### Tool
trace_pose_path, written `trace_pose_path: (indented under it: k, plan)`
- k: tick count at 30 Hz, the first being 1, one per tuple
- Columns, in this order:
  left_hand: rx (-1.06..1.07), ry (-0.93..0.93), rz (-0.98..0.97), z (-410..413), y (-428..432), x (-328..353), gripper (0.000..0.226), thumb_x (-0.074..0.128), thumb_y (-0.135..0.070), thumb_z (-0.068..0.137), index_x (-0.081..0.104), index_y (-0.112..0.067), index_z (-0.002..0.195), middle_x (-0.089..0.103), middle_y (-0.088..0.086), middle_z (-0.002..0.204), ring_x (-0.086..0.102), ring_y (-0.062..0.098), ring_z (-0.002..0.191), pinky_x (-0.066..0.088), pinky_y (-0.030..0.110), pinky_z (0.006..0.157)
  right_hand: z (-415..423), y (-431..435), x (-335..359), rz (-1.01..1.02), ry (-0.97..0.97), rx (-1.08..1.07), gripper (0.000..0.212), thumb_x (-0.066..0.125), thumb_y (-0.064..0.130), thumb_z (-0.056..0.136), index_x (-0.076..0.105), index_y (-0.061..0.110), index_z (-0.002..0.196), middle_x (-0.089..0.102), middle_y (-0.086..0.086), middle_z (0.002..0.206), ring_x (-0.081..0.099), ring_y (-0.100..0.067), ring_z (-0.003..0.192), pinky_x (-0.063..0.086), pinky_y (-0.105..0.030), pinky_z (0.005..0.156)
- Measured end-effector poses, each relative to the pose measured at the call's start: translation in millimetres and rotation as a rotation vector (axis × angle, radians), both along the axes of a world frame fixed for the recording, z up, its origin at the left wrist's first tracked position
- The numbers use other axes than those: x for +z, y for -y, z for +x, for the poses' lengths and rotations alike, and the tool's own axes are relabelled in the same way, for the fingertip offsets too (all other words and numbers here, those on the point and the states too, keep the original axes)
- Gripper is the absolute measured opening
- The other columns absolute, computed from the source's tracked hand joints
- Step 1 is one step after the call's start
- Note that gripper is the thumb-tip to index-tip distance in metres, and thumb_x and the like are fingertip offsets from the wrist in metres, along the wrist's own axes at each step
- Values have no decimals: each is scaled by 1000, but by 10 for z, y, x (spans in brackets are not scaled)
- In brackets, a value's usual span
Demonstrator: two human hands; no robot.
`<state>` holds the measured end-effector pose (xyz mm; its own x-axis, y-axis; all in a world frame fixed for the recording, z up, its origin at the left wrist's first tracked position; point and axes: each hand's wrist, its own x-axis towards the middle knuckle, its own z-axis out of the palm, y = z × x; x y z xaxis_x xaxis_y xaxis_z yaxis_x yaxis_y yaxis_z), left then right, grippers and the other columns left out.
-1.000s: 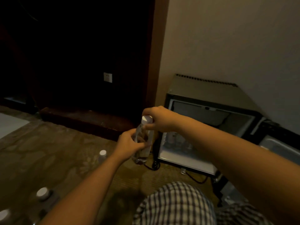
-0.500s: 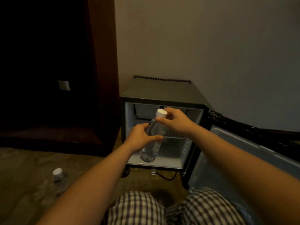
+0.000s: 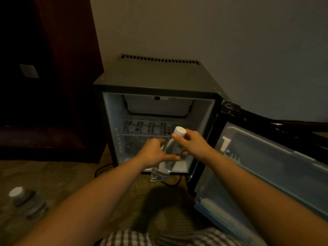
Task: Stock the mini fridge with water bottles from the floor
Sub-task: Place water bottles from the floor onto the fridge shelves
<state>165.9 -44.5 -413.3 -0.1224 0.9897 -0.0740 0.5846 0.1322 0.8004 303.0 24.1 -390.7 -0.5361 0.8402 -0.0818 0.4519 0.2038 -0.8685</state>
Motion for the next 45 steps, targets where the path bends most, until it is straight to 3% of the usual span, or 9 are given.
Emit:
trace_pose_path:
  k: [5, 9, 14, 18, 23, 28, 38, 42, 45]
  plan:
    - [-35, -65, -103, -131, -317, -426, 50, 79, -42, 65, 64, -14, 104, 70, 4, 99, 65, 17, 92, 54, 35, 82, -109, -173, -478, -56, -48, -51, 18, 53, 33, 92, 56, 22, 106, 60, 4, 96, 58, -15, 96, 51, -31, 78]
    - [-29, 34, -159, -183, -458, -721, 37, 78, -37, 69, 59, -22, 97, 63, -8, 87, 58, 7, 80, 45, 18, 66, -225, -295, -821, -49, -54, -131, 27, 55, 34, 90, 58, 19, 112, 63, -1, 104, 61, -20, 102, 51, -40, 89]
    - [-10, 115, -282, -248, -615, -1123, 62, 76, -34, 72, 52, -17, 127, 59, 1, 123, 56, 18, 113, 47, 32, 94, -341, -414, -1178, -47, 2, -148, 34, 60, 32, 87, 60, 13, 115, 66, -6, 111, 61, -20, 105, 50, -38, 93]
    - [-1, 150, -331, -317, -721, -1335, 58, 71, -26, 79, 47, -17, 130, 54, 5, 132, 51, 23, 121, 42, 30, 96, -452, -506, -1371, -46, 20, -161, 24, 63, 27, 86, 62, 11, 105, 65, -5, 100, 61, -20, 99, 49, -35, 89]
    - [76, 213, -344, -383, -807, -1540, 48, 67, -24, 82, 51, -20, 127, 57, 4, 128, 54, 17, 112, 42, 26, 91, -560, -623, -1541, -34, 24, -195, 29, 64, 21, 86, 62, 6, 111, 66, -7, 104, 59, -16, 96, 43, -23, 82]
    - [170, 423, -415, -413, -897, -1648, 42, 60, -16, 87, 48, -15, 128, 61, 9, 121, 59, 24, 107, 50, 35, 89, -642, -764, -1687, -72, 47, -238, 30, 64, 22, 86, 62, 9, 113, 66, -9, 110, 60, -20, 104, 45, -27, 87]
    - [237, 527, -455, -391, -1117, -1772, 47, 45, -20, 95, 34, -23, 141, 49, 9, 137, 51, 24, 120, 41, 26, 85, -715, -1000, -1838, -42, 51, -294, 27, 62, 22, 87, 63, 7, 110, 66, -11, 107, 58, -15, 96, 40, -23, 79]
    - [291, 632, -418, -420, -1138, -1844, 44, 44, -21, 96, 37, -25, 140, 51, 7, 135, 52, 12, 100, 41, 15, 65, -704, -988, -1915, -56, 57, -275, 37, 64, 16, 85, 58, 10, 121, 65, -9, 118, 61, -19, 108, 46, -26, 91]
    - [284, 655, -451, -448, -1168, -1921, 39, 41, -19, 97, 42, -24, 136, 54, 4, 120, 51, 7, 84, 42, 18, 67, -720, -1002, -1963, -51, 88, -302, 41, 65, 18, 85, 56, 12, 124, 64, -8, 120, 61, -20, 111, 45, -28, 94]
